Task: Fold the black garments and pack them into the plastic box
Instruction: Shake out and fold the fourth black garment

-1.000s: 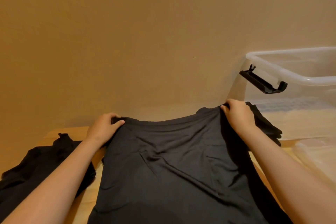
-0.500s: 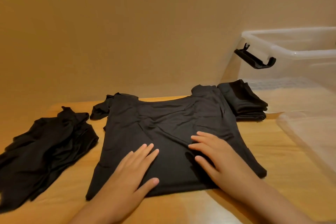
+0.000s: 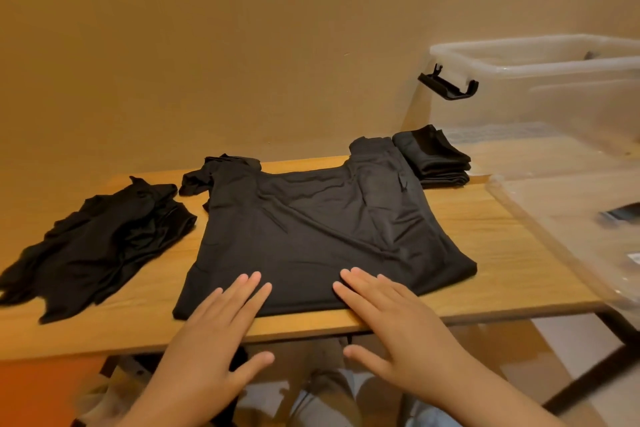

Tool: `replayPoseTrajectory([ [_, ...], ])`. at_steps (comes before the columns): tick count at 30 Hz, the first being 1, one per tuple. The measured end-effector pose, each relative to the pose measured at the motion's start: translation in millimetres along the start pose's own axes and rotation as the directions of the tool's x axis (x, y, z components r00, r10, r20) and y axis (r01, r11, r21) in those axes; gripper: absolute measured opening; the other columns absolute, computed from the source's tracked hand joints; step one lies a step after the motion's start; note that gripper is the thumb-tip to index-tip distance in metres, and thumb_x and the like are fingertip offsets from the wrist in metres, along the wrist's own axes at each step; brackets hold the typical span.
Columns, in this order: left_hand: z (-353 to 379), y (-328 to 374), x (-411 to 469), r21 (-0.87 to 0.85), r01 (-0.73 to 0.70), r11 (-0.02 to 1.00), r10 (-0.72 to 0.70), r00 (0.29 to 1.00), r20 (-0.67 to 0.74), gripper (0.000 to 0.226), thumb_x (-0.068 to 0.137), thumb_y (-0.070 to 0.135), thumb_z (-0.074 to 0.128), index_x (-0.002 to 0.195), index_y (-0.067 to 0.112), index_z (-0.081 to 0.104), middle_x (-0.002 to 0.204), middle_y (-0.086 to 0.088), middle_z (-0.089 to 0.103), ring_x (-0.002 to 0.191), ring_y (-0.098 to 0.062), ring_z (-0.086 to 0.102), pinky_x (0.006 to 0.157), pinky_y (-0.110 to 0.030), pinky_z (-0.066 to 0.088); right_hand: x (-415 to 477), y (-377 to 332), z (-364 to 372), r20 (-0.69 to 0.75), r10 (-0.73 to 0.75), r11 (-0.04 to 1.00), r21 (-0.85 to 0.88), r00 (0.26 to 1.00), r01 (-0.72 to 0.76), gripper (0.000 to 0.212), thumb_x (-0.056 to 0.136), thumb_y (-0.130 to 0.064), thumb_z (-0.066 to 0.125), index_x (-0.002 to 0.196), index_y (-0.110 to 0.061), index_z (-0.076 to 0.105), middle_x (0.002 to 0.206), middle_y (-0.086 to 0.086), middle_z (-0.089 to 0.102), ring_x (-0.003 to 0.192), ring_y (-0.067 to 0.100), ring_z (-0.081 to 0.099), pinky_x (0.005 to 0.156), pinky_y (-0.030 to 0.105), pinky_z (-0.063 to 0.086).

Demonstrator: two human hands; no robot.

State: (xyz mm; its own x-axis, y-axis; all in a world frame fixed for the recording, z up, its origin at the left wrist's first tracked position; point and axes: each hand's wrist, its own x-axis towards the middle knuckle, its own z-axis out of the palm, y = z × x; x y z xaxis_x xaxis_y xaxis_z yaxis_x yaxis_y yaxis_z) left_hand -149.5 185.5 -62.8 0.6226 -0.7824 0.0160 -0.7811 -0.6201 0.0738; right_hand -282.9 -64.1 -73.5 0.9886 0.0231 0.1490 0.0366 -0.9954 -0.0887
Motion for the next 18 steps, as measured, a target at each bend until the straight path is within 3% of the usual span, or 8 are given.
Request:
replayPoseTrajectory([
  [4, 16, -8, -19, -0.053, -0.051, 0.997, 0.041, 0.983, -0.181, 0.056, 0.1, 0.053, 0.022, 0.147, 0.028, 0.039, 0.151, 0.012, 0.04, 0.141, -0.004, 0.029, 0.114, -0.018, 0.015, -19, 11, 8, -0.158, 0.096, 0.994, -0.041, 0.983, -0.104, 0.071, 0.086, -0.062, 0.038, 0.143, -0.021, 0.044, 0.147, -0.004, 0.046, 0.135, 0.012, 0.042, 0.111, 0.031, 0.032],
  [7, 27, -14, -25, -0.039, -0.083, 0.996, 0.07, 0.96, -0.27, 0.053, 0.102, 0.043, 0.022, 0.146, 0.021, 0.041, 0.152, 0.009, 0.039, 0.142, -0.008, 0.031, 0.117, -0.02, 0.017, -33, 32, 10, -0.187, 0.149, 0.986, -0.048, 0.971, -0.16, 0.069, 0.089, -0.061, 0.037, 0.145, -0.021, 0.041, 0.149, -0.005, 0.042, 0.138, 0.009, 0.035, 0.115, 0.026, 0.02],
  [11, 26, -17, -30, -0.079, 0.014, 0.997, -0.04, 0.942, -0.333, 0.06, 0.103, 0.046, 0.02, 0.139, 0.011, 0.051, 0.143, 0.002, 0.05, 0.135, -0.009, 0.039, 0.117, -0.02, 0.017, -49, 56, 12, -0.252, 0.21, 0.976, -0.007, 0.945, -0.219, 0.071, 0.09, -0.064, 0.035, 0.146, -0.021, 0.041, 0.149, -0.007, 0.039, 0.139, 0.009, 0.033, 0.115, 0.029, 0.027],
  [15, 25, -23, -38, -0.125, 0.011, 0.992, -0.053, 0.942, -0.333, 0.057, 0.1, 0.05, 0.027, 0.135, 0.016, 0.057, 0.139, 0.007, 0.053, 0.132, -0.005, 0.043, 0.117, -0.017, 0.02, -56, 61, 17, -0.401, 0.17, 0.985, 0.047, 0.9, -0.165, 0.055, 0.087, -0.049, 0.046, 0.132, -0.02, 0.057, 0.135, -0.006, 0.056, 0.127, 0.013, 0.05, 0.108, 0.026, 0.031],
  [18, 26, -29, -46, -0.127, -0.042, 0.991, -0.011, 0.921, -0.39, 0.046, 0.094, 0.039, 0.042, 0.129, 0.018, 0.063, 0.136, 0.011, 0.057, 0.128, -0.002, 0.048, 0.113, -0.017, 0.029, -61, 66, 23, -0.571, 0.063, 0.998, 0.033, 0.819, -0.053, 0.033, 0.095, -0.036, 0.045, 0.115, -0.019, 0.065, 0.114, -0.003, 0.067, 0.107, 0.014, 0.057, 0.107, 0.024, 0.027],
])
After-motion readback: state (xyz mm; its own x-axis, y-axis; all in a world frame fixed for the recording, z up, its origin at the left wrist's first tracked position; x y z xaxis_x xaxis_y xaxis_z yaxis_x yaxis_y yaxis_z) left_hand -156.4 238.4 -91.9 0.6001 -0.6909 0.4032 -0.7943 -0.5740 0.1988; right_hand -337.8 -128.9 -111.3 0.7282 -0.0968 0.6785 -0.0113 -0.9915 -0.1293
